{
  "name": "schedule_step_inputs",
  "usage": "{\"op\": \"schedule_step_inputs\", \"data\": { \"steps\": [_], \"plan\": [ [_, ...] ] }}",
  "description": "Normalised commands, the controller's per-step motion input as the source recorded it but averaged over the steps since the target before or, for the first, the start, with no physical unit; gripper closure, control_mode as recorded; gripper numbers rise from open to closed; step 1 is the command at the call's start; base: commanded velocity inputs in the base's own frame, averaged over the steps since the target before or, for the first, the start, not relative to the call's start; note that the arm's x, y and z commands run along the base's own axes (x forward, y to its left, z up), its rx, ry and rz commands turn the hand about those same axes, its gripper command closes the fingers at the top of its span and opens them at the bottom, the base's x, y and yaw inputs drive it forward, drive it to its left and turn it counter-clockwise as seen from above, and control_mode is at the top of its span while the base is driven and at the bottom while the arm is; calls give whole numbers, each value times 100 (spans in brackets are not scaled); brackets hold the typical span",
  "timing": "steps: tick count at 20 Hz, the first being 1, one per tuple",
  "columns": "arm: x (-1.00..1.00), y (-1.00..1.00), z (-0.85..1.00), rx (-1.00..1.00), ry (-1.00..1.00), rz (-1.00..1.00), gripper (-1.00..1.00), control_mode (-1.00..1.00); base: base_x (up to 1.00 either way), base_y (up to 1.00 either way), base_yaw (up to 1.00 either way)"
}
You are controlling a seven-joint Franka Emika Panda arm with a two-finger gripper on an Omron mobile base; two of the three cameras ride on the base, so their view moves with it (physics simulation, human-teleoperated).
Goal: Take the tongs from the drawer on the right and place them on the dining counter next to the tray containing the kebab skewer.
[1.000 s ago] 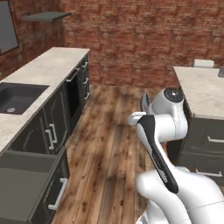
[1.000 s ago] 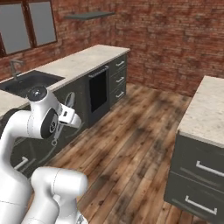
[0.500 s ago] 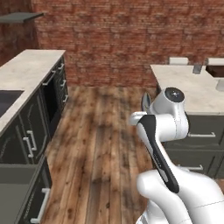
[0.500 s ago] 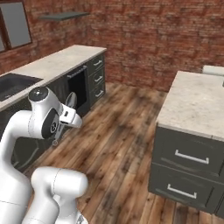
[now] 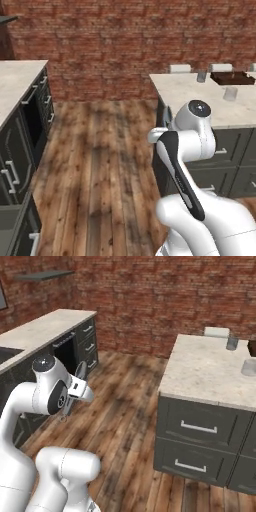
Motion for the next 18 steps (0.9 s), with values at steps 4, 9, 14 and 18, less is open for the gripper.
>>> {"op": "schedule_step_inputs", "data": {
  "steps": [4, 9, 14, 18],
  "plan": [
    [0, 0, 0, 0, 0, 0, 100, 100, 38, -24, -25],
    [0, 0, 0, 0, 0, 0, 100, 100, 51, -14, -22],
    [0, 0, 0, 0, 0, 0, 100, 100, 78, 0, -15],
    [0, 0, 0, 0, 0, 0, 100, 100, 84, 0, -13]
  ]
}}
